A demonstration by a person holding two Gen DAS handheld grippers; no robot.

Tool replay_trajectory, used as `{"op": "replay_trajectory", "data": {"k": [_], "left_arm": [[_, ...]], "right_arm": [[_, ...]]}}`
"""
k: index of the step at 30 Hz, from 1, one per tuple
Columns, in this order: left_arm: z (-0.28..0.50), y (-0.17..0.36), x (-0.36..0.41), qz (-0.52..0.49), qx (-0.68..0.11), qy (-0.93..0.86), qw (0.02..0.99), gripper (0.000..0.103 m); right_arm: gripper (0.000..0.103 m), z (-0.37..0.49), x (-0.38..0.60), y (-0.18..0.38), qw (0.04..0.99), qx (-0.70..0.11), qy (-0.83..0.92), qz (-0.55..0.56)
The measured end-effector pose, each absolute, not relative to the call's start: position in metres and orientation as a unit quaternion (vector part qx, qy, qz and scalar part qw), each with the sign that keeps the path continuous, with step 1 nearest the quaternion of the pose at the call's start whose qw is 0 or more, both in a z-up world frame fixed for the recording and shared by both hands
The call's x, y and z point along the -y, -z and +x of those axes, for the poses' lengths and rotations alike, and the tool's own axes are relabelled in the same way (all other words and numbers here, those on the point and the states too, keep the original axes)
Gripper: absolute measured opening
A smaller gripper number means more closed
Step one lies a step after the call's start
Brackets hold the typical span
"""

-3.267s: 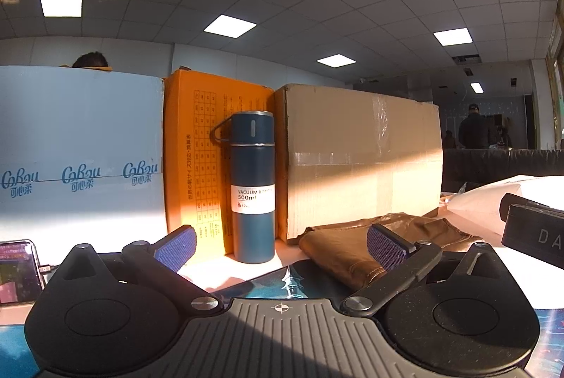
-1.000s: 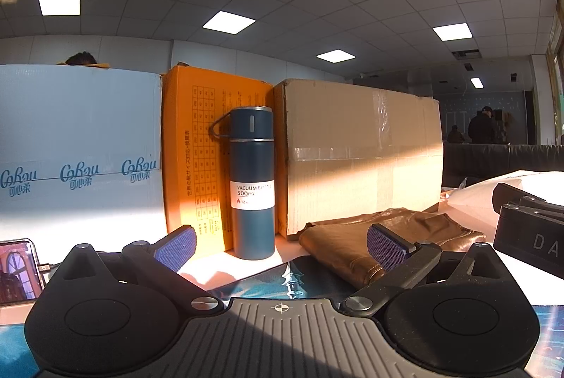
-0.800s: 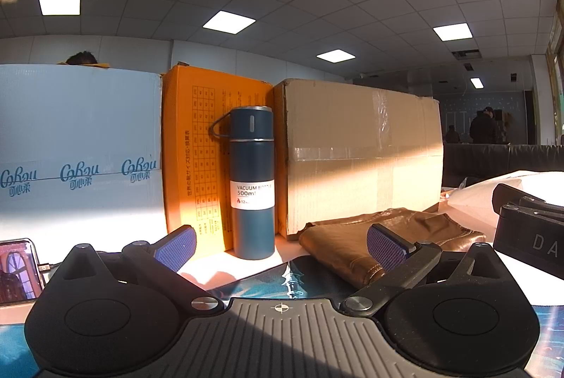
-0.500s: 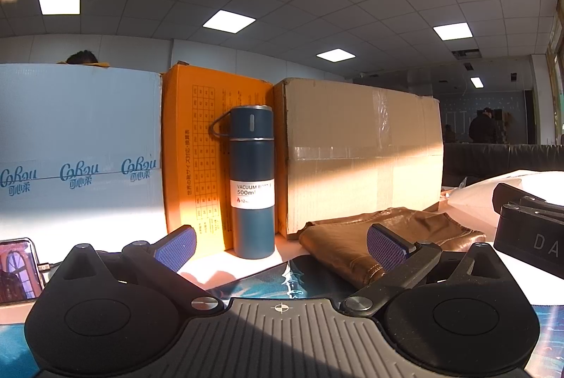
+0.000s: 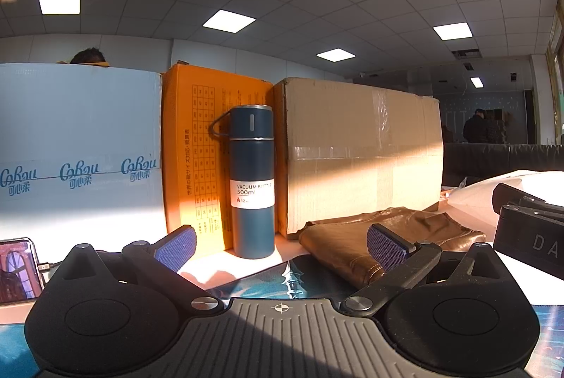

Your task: Fold clothes

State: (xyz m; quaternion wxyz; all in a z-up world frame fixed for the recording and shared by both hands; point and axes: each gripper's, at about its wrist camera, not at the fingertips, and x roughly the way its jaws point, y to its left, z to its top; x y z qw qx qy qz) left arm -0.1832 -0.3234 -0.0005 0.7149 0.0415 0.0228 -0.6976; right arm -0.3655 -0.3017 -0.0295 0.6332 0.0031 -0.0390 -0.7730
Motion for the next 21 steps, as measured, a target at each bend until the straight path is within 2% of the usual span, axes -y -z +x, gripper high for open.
{"op": "replay_trajectory", "data": {"k": [21], "left_arm": [[-0.1835, 0.001, 0.3229, 0.043, -0.023, 0.7, 0.712, 0.103]], "right_arm": [[0.103, -0.3642, 0.302, 0.029, 0.634, 0.039, 0.773, 0.004]]}}
